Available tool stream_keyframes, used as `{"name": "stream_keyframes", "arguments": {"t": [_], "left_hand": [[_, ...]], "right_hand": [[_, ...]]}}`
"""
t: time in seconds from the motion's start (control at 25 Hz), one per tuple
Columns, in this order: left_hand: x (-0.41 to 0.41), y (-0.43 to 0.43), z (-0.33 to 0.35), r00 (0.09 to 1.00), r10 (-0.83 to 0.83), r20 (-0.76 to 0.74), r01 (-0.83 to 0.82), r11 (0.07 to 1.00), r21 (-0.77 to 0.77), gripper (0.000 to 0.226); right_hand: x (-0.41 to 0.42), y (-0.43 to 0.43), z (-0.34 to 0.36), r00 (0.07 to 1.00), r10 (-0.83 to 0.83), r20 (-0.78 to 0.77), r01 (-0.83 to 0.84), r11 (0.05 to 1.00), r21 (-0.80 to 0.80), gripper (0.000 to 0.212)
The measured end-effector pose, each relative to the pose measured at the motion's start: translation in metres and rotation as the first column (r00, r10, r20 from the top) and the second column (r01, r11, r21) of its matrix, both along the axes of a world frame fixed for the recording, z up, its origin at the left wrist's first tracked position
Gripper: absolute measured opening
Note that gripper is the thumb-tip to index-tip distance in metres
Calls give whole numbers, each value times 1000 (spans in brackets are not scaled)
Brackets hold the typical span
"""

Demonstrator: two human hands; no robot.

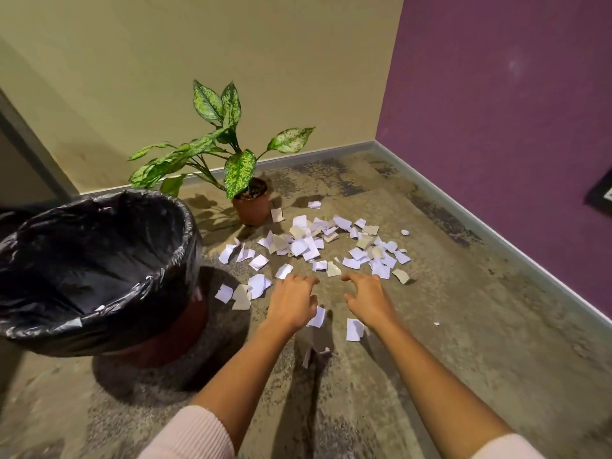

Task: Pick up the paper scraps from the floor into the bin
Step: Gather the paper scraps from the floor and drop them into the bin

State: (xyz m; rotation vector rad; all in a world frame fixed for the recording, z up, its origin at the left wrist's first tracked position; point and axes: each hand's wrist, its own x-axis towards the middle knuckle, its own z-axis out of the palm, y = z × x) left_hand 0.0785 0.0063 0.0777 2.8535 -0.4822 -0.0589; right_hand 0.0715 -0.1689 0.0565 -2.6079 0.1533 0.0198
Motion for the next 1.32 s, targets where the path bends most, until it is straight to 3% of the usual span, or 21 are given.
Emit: {"name": "stream_keyframes", "arguments": {"t": [0.28,0.76,1.08,1.32], "left_hand": [[-18,-39,-55,984,-103,-144,103,995,-8,37],[-17,-118,-97,971,-171,-165,169,985,-24,32],[0,-149,-116,982,-121,-142,114,992,-57,25],[6,-155,-122,991,-91,-97,83,993,-78,19]], "right_hand": [[-35,-42,-62,994,-42,-103,41,999,-11,44],[-64,-142,-98,929,-338,-152,318,937,-144,41],[-44,-165,-111,833,-546,-85,537,836,-110,37],[-44,-172,-118,853,-522,3,520,851,-75,23]]}}
